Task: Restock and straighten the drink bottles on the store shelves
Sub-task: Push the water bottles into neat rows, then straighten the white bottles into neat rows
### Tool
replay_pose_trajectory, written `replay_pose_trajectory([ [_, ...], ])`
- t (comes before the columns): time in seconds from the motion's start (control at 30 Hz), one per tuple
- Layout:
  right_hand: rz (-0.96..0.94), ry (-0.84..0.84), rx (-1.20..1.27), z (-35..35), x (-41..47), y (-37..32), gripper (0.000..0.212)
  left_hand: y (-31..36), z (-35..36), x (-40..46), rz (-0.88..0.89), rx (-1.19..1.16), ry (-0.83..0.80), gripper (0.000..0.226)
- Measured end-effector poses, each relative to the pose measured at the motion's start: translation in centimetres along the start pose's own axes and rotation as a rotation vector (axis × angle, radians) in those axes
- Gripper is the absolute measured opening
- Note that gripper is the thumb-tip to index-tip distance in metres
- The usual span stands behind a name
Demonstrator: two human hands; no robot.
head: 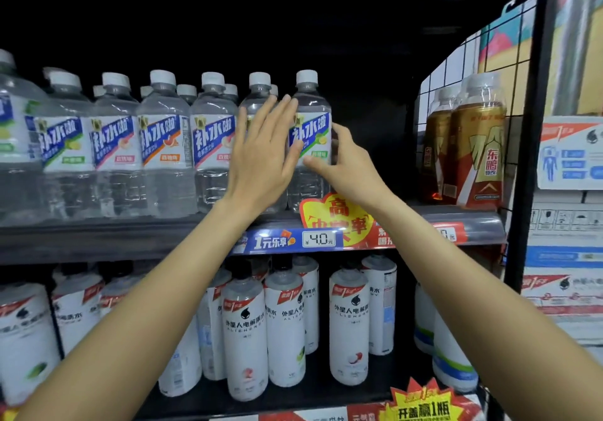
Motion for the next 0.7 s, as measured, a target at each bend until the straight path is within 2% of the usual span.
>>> replay_pose_trajectory([
  [0.1,-0.124,0.155,-0.124,-1.8,-2.2,-1.3,0.048,0.9,-2.6,-1.4,-0.103,-0.147,0.063,0.046],
  [0.2,-0.301,0.285,-0.14,-3.6,-7.6,-2.6,0.03,3.5,-5.7,-4.6,-0.152,-0.323,0.114,0.034],
  [0.27,-0.328,0.305,-0.138,-4.0,-11.7,-1.8,0.025,5.8,-6.9,-7.2,-0.144,-0.437,0.116,0.027],
  [0.37,-0.275,0.248,-0.242,-3.5,-17.1,1.5,0.025,8.2,-6.5,-11.6,-0.178,-0.553,0.05,0.024],
  [0.47,-0.098,0.173,-0.341,-3.4,-21.7,6.8,0.026,9.7,-2.8,-16.4,-0.284,-0.716,-0.19,0.03],
  [0.53,0.031,0.114,-0.354,-3.4,-23.7,10.0,0.028,10.4,0.8,-19.7,-0.364,-0.781,-0.427,0.05],
  [0.63,0.183,0.0,-0.338,-2.9,-25.5,13.6,0.047,11.6,4.8,-24.0,-0.542,-0.911,-0.667,0.082],
  [0.7,0.256,-0.008,-0.27,-2.6,-25.5,14.9,0.059,12.1,6.9,-25.8,-0.717,-1.035,-0.75,0.089],
])
Point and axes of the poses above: each hand's wrist, its own x-axis towards the middle knuckle, its own z-axis out of the palm, y = z × x, the point moved 8 cm from there along x, towards the middle knuckle, and after that the axes turned 13 degrees about x, right-handed, at the moved point
